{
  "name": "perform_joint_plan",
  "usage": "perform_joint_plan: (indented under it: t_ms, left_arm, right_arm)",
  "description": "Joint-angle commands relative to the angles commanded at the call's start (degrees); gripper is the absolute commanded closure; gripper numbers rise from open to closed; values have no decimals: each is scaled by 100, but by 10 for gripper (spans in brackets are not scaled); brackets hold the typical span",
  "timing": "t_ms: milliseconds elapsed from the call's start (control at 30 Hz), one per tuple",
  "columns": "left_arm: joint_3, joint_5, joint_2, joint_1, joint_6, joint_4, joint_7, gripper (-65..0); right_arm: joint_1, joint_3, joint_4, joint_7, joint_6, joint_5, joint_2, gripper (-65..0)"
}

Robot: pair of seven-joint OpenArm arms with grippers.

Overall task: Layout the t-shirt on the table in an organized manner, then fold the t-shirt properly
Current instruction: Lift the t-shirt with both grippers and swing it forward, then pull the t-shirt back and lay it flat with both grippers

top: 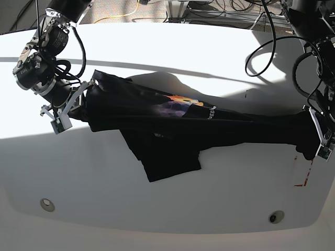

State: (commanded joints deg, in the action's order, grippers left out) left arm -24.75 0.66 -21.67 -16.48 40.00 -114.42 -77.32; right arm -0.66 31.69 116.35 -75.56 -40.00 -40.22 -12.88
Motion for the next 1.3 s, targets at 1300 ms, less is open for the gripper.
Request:
perform_joint_plan:
  t_ms: [1300]
  left_arm:
    - [1916,18,1257,-6532,0,1644,325,-4]
  right_arm:
    - [-7815,-2954,-4149,668,0,1222,-1705,-2]
